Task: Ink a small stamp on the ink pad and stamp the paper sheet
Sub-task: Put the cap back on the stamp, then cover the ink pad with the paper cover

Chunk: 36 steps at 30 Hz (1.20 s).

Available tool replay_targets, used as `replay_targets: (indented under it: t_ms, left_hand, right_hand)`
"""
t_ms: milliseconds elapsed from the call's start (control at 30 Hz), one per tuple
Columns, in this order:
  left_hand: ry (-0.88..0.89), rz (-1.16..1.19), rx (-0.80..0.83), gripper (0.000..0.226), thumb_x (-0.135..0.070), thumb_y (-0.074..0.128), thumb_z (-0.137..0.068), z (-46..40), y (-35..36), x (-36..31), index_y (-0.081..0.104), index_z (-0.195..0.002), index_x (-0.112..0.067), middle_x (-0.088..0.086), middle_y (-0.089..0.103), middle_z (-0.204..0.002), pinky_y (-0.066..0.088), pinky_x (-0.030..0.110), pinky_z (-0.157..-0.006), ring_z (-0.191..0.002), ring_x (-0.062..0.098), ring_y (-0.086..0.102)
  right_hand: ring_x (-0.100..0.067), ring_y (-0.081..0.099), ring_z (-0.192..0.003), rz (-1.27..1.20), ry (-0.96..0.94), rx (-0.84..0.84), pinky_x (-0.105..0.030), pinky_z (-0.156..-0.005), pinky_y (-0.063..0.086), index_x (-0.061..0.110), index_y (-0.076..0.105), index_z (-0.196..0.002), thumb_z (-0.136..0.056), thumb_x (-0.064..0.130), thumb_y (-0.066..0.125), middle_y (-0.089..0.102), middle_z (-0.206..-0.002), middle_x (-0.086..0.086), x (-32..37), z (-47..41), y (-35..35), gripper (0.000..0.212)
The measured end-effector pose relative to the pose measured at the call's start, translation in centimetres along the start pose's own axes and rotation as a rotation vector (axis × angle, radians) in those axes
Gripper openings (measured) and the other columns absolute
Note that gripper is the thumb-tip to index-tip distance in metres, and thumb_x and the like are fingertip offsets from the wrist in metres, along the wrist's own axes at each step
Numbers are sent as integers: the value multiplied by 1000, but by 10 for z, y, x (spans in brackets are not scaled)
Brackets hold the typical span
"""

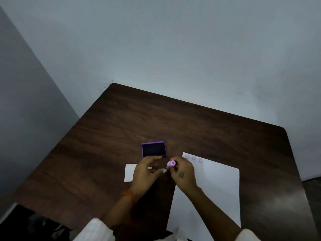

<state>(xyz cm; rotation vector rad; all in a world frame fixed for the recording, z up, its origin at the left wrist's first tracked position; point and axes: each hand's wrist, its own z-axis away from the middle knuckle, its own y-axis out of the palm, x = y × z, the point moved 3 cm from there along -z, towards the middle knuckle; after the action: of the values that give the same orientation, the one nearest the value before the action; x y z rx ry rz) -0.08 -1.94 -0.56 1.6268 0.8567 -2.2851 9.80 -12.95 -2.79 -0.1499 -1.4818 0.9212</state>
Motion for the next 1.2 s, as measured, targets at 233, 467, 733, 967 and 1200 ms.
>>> replay_targets:
  t_ms: [233, 467, 733, 967, 1200]
  left_hand:
    - [-35, -37, -32, 44, -20, 77, -74, 1, -5, 7, 59, -112, -31, -3, 56, -127, 44, 12, -75, -93, 1, 55]
    - [51, -66, -260, 40, -25, 73, -78, 9, -31, 2, 59, -115, -27, -5, 56, -123, 49, 31, -90, -112, 12, 53]
    - [-191, -229, -384, 51, -12, 65, -84, 20, -56, 29, 47, -132, -16, 9, 44, -140, 45, 42, -103, -125, 25, 47]
    - [-376, -331, -248, 57, -20, 63, -86, 26, -49, 45, 40, -137, -9, 14, 39, -142, 36, 42, -112, -130, 30, 40]
    - [-346, -239, -290, 54, -18, 65, -85, 23, -49, 31, 45, -134, -9, 14, 41, -140, 40, 45, -109, -127, 31, 44]
  right_hand:
    - [-20, 63, -92, 121, -39, 49, -25, -83, 50, 11, 64, -98, -84, 27, 63, 70, -104, -10, 3, -1, 2, 21]
    - [-15, 59, -105, -10, -90, -128, -21, -78, 51, 24, 53, -119, -76, 41, 70, 61, -124, -3, 39, 11, -6, 50]
    - [-18, 56, -114, 65, -52, 160, -11, -93, 32, 18, 50, -121, -80, 35, 68, 59, -125, -5, 47, 31, 43, 49]
    - [-23, 48, -125, 186, 9, 259, -32, -106, 39, 13, 44, -132, -82, 26, 67, 50, -137, -6, 41, 38, 58, 57]
    - [-23, 51, -123, 101, 9, 200, -35, -104, 43, 15, 45, -130, -81, 21, 67, 52, -136, -6, 49, 35, 47, 54]
